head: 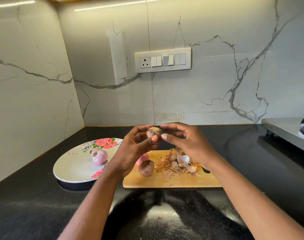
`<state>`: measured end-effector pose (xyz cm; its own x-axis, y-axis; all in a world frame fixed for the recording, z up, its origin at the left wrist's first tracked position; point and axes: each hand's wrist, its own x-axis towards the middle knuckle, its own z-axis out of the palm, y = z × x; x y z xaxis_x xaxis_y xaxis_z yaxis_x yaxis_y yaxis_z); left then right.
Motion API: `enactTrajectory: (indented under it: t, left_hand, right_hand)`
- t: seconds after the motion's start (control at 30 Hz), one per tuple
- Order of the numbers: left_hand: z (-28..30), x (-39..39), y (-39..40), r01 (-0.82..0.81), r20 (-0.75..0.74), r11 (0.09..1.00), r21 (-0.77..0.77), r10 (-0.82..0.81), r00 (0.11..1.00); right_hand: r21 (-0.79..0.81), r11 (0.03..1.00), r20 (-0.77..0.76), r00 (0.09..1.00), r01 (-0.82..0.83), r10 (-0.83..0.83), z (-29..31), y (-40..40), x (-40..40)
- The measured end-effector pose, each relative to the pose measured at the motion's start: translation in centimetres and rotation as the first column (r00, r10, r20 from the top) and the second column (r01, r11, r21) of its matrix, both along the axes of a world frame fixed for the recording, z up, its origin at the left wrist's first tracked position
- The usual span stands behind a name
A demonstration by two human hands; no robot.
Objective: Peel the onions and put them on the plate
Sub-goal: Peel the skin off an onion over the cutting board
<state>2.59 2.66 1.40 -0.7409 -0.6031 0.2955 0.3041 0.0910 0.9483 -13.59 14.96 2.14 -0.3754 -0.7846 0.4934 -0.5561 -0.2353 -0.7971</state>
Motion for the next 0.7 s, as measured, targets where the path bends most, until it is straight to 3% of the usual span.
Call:
enactTrajectory:
  t: [0.13,0.3,0.7]
  left_hand:
    - [-0.15,-0.09,0.15,0.026,-0.006,1.0,-0.004,-0.026,1.0]
    - [0.08,-0.1,0.27,0.097,-0.07,0.99,0.102,-0.09,0.994]
    - [0.02,-0.1,0.16,0.028,-0.063,0.999,0.023,-0.027,0.998]
  right_hand:
    - [-0.101,0.994,0.113,0.992,-0.035,0.046,-0.6,-0.6,0.44]
    - [-0.185,0.983,0.205,0.977,-0.018,0.057,-0.92,-0.87,0.4]
    - [-0.123,0.99,0.262,0.96,-0.069,0.099,-0.43,-0.51,0.69]
